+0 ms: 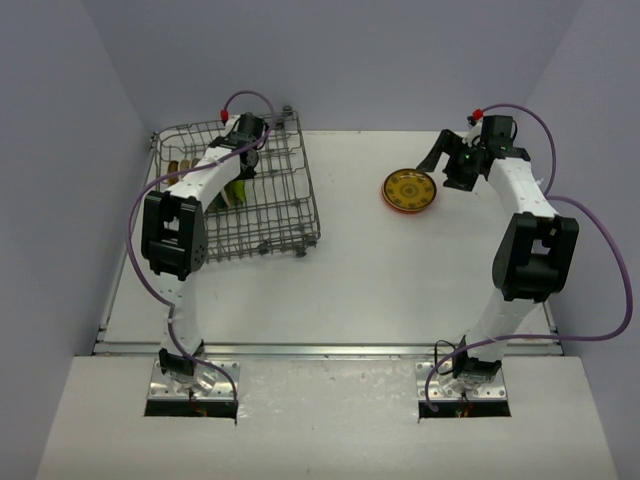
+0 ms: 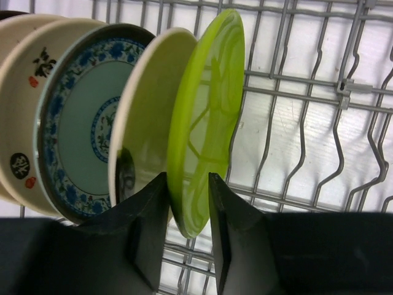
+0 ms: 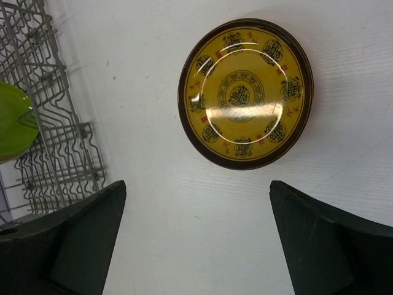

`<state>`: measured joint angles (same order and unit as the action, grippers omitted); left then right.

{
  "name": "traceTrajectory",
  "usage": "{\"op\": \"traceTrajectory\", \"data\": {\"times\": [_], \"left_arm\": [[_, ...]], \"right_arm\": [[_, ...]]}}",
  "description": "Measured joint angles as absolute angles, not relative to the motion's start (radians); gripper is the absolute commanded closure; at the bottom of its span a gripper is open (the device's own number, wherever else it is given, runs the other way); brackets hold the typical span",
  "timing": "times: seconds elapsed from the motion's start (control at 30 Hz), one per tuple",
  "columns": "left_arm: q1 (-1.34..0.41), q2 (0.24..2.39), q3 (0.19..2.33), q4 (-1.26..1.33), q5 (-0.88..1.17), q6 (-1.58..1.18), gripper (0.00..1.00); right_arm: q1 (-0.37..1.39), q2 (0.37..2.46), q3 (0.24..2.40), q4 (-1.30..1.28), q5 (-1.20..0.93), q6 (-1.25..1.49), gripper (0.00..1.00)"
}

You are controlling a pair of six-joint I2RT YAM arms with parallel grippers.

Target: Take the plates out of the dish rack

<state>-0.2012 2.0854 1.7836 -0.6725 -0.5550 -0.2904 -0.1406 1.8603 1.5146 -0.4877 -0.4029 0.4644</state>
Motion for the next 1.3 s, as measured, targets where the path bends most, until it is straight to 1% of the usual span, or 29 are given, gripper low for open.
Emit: {"op": "traceTrajectory", "data": {"times": [0.13,0.23,0.33,0.5,0.9,1.3], "left_arm": [[-0.201,2.099,1.784,-0.670,-0.545,-0.278,0.79],[-0.201,2.102,1.784,-0.669,-0.545,-0.269,0.85],[-0.201,2.102,1.783,-0.667,-0.548,-0.261,0.94],[-0.195,2.101,1.772,-0.664,-0.572,-0.244,1.00],[-0.193,2.066,1.706,-0.605,-0.547,-0.201,1.00],[-0.193,2.022,1.629,-0.529,-0.512,-0.085,1.00]], "right_arm": [[-0.141,1.860,1.515,-0.488,-0.405,0.464,0.01],[-0.141,1.860,1.515,-0.488,-0.405,0.464,0.01],[-0.141,1.860,1.515,-0.488,-0.406,0.464,0.01],[-0.141,1.860,1.501,-0.481,-0.420,0.465,0.01],[-0.141,1.860,1.471,-0.479,-0.431,0.472,0.01],[-0.141,1.860,1.459,-0.472,-0.447,0.472,0.01]]}}
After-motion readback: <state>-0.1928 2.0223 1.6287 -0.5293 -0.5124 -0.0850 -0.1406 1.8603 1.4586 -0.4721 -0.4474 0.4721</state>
